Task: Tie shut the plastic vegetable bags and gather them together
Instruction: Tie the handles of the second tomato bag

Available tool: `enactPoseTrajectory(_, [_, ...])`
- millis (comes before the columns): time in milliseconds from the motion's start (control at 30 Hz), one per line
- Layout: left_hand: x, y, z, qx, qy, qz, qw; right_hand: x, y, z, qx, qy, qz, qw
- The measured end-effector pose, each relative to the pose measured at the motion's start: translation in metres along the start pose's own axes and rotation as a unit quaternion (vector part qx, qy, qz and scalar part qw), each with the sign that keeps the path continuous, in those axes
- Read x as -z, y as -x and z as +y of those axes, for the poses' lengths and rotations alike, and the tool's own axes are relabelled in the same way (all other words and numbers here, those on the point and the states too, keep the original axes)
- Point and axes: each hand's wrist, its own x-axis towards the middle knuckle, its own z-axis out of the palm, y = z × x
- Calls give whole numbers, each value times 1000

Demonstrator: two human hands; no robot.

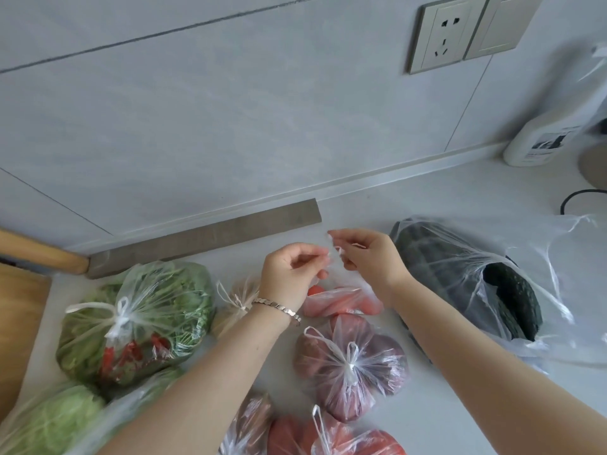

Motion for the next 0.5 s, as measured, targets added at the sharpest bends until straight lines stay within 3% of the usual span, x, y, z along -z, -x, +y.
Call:
enactPoseTrajectory(133, [-1, -19, -4, 147, 150, 21, 977, -5, -4, 5, -24, 0, -38, 999])
enactPoseTrajectory(200, [-1, -24, -4, 176, 184, 9, 967, -5, -1, 8, -30, -1, -71, 997])
enactPoseTrajectory(333, [-6, -27, -11, 143, 119, -22, 982, 1, -1, 17, -2, 34, -86, 996])
enactPoseTrajectory(500, [-10, -31, -26, 18, -80, -24, 996, 5, -7, 25, 5, 54, 33, 998])
